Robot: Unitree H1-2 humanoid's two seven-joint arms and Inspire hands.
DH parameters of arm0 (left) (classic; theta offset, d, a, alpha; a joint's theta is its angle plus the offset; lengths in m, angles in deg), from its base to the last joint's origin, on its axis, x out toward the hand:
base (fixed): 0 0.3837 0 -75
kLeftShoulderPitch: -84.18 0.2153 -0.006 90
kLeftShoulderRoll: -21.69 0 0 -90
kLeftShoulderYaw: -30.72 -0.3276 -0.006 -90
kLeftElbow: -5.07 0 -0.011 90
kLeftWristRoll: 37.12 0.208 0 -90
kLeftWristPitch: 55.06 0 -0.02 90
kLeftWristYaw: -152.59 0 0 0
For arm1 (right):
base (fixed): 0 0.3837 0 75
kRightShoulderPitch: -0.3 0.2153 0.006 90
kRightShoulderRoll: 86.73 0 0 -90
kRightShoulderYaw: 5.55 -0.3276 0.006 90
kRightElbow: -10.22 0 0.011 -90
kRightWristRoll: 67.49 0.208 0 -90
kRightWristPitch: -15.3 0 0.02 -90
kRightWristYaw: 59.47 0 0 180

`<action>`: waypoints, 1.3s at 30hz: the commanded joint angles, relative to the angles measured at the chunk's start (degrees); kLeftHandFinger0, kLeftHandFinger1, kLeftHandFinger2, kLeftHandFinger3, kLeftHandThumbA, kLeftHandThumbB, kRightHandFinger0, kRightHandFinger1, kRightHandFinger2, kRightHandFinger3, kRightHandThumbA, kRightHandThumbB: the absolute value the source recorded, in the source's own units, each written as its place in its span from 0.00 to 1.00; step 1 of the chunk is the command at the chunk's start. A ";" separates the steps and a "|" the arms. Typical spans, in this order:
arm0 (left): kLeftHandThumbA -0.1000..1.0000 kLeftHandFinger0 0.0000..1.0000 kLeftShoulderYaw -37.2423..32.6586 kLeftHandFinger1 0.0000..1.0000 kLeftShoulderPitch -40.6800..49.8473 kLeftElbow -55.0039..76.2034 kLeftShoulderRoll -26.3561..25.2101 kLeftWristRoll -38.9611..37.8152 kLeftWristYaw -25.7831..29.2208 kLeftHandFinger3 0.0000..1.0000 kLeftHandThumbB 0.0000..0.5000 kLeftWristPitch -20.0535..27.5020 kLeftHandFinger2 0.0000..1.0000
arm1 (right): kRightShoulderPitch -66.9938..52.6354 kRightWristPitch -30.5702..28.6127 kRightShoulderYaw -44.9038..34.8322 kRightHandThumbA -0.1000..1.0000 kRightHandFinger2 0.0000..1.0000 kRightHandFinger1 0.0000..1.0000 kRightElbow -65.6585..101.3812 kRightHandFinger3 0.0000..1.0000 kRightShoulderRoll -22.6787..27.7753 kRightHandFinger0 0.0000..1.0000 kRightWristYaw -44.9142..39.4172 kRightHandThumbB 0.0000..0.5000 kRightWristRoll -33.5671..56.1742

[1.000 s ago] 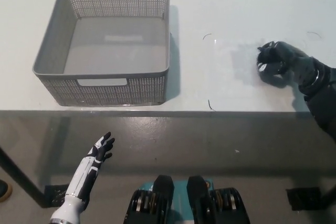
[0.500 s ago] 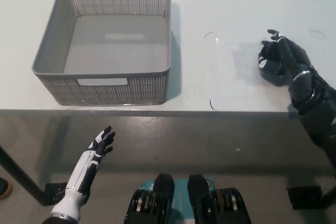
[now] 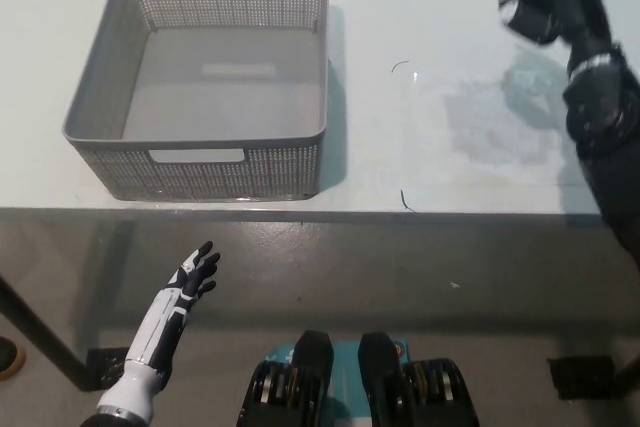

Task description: Use the right hand to pick up a webcam and put it into a container on the left side

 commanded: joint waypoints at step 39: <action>1.00 1.00 -0.76 1.00 -0.82 1.99 -0.17 0.99 -0.11 1.00 0.38 0.19 1.00 | 24.12 -3.59 3.08 0.00 0.75 0.32 -23.64 0.75 -23.38 0.00 2.04 0.37 2.73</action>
